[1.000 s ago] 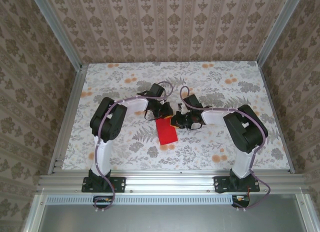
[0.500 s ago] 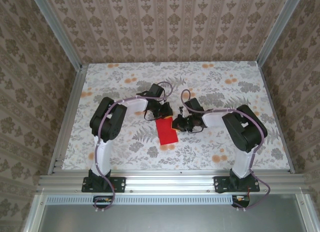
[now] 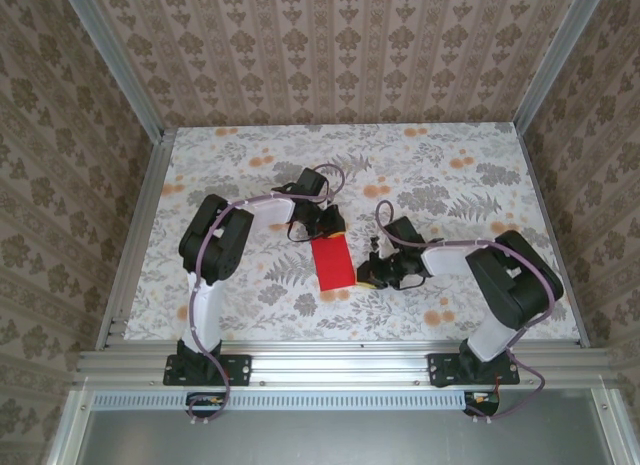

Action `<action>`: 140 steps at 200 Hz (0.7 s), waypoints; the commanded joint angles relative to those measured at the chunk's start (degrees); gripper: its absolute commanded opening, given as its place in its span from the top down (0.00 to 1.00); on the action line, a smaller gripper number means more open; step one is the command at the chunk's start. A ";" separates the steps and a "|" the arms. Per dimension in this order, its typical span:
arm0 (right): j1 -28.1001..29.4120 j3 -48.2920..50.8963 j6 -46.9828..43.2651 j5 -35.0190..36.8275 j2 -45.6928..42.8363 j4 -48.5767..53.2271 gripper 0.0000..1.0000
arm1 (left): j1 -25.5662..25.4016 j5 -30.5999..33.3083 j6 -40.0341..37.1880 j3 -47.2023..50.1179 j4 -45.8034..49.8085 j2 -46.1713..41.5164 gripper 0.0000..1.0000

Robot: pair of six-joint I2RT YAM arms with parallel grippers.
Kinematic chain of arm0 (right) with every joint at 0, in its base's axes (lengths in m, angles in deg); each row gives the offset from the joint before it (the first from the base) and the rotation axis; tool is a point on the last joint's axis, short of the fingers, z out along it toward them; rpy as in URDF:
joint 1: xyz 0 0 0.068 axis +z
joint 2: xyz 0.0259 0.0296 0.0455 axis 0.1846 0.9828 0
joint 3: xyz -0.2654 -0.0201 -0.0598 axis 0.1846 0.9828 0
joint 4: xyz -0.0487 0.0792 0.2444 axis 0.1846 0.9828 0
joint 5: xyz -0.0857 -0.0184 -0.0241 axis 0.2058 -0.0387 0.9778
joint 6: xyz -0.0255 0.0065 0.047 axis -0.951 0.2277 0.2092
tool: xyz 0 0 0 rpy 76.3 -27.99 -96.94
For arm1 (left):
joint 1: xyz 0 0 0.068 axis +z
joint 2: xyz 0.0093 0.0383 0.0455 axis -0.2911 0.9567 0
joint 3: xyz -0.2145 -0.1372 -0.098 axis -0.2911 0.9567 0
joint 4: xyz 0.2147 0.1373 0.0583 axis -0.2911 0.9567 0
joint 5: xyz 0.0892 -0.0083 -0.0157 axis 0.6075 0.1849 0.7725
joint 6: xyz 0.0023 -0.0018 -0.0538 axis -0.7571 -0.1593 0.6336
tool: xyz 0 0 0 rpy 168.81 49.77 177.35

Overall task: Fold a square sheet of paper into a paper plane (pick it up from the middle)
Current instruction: First fold in half a square sheet of paper at the center of the table.

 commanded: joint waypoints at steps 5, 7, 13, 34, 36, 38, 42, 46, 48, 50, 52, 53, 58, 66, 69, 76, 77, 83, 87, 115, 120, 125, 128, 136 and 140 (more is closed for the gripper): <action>0.55 -1.29 -1.03 0.50 -4.81 10.09 0.86 | 0.48 3.94 -1.20 1.89 3.18 3.40 0.89; 0.54 -1.78 -1.03 0.66 -5.23 10.07 0.86 | 0.48 3.94 -1.23 1.89 3.18 3.38 0.89; 0.51 -3.36 -0.95 1.18 -6.03 10.14 0.86 | 0.48 3.94 -1.17 1.85 3.23 3.38 0.89; 0.55 -9.86 -0.78 3.78 -5.48 10.09 0.86 | 0.40 4.03 -1.13 1.62 3.50 3.38 0.89; 0.58 -10.58 -0.73 4.08 -5.09 10.05 0.86 | 0.40 4.03 -1.15 1.64 3.52 3.38 0.89; 0.59 -11.15 -0.80 4.35 -4.64 10.08 0.86 | 0.44 4.09 -1.15 1.69 3.51 3.33 0.89; 0.67 -12.24 -0.71 4.87 -3.89 10.17 0.86 | 0.32 4.13 -1.16 1.68 3.53 3.28 0.89; 0.60 -13.41 -0.61 5.22 -2.86 10.33 0.86 | 0.31 4.24 -1.00 1.66 3.59 3.29 0.89; 0.60 -13.99 -0.60 5.31 -2.19 10.37 0.86 | 0.31 4.24 -0.98 1.70 3.61 3.29 0.89; 0.60 -14.62 -0.59 5.40 -1.65 10.43 0.86 | 0.31 4.21 -1.05 1.71 3.64 3.29 0.89; 0.60 -15.13 -0.59 5.54 -1.07 10.46 0.86 | 0.31 4.23 -1.06 1.71 3.67 3.29 0.89; 0.68 -15.39 -0.59 5.59 -0.79 10.51 0.86 | 0.31 4.22 -1.06 1.71 3.65 3.29 0.89; 0.73 -16.69 -0.60 6.26 0.65 10.63 0.86 | 0.31 4.21 -1.04 1.71 3.63 3.20 0.89; 0.90 -18.59 -0.53 7.28 2.90 11.27 0.86 | 0.29 4.29 -1.06 1.73 3.79 3.12 0.89; 0.94 -19.30 -0.58 7.57 3.58 11.41 0.87 | 0.28 4.29 -1.03 1.67 3.87 3.11 0.89; 1.03 -20.72 -0.59 7.84 5.43 11.44 0.87 | 0.22 4.22 -1.07 1.71 3.88 3.04 0.89; 1.03 -20.87 -0.55 7.88 5.72 11.44 0.87 | 0.22 4.21 -1.07 1.71 3.88 3.03 0.89; 1.04 -21.84 -0.30 8.08 7.18 11.18 0.87 | 0.22 4.20 -1.02 1.71 3.97 3.00 0.89; 1.04 -22.50 -0.21 8.10 8.16 11.12 0.88 | 0.22 4.22 -0.99 1.71 4.02 3.02 0.89; 1.15 -24.84 0.72 8.54 12.97 9.70 0.92 | 0.13 4.29 -0.81 1.71 4.01 3.09 0.89; 1.12 -25.01 0.76 8.45 13.52 9.40 0.92 | 0.13 4.31 -0.80 1.73 4.04 3.11 0.89; 1.12 -25.12 0.87 8.45 14.08 9.25 0.93 | 0.13 4.29 -0.74 1.71 4.02 3.19 0.89; 1.12 -25.14 0.93 8.45 14.31 9.17 0.93 | 0.13 4.30 -0.73 1.71 4.02 3.20 0.89; 1.17 -25.07 1.07 8.53 15.05 8.99 0.94 | 0.13 4.29 -0.72 1.71 4.01 3.20 0.89; 1.22 -24.99 0.99 8.54 15.31 8.98 0.94 | 0.13 4.24 -0.72 1.71 4.01 3.23 0.89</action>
